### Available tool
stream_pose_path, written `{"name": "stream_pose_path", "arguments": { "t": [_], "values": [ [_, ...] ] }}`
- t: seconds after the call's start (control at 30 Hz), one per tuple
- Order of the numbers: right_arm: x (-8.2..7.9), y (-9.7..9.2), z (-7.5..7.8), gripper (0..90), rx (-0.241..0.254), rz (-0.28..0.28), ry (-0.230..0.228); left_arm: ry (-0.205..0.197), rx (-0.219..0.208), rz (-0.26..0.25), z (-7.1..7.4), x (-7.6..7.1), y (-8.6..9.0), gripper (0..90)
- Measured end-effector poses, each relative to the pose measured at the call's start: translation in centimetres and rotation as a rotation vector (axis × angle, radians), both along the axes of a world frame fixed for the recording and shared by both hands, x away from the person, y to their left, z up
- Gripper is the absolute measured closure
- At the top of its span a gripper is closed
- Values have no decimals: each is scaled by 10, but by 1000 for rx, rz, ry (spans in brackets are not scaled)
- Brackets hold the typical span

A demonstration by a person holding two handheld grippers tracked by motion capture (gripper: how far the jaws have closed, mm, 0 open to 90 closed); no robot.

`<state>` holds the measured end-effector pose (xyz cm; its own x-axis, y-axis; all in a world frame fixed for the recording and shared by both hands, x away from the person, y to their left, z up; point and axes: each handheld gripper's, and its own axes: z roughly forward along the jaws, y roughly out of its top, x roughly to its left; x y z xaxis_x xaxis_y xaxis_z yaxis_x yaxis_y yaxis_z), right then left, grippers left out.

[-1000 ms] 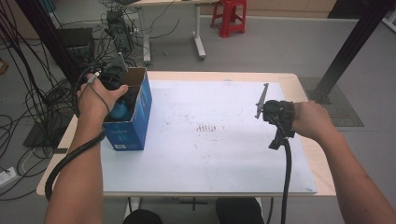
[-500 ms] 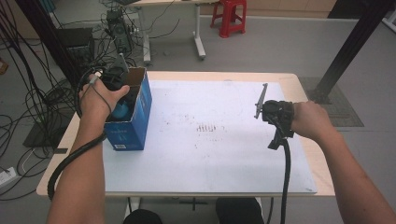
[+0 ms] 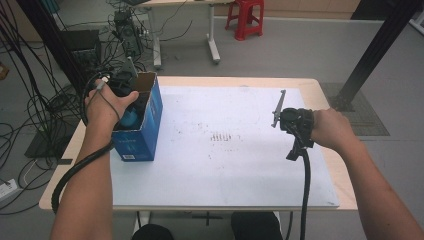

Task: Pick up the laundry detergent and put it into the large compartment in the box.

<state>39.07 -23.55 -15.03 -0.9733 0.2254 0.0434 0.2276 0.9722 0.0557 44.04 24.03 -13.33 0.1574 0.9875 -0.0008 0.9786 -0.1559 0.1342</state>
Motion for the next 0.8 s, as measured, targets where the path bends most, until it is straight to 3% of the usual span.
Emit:
{"name": "stream_pose_path", "arguments": {
  "t": [0.8],
  "values": [
    [1,1,-2,37,3,-1,0,3,2,3,0,2,-1,369]
  ]
}}
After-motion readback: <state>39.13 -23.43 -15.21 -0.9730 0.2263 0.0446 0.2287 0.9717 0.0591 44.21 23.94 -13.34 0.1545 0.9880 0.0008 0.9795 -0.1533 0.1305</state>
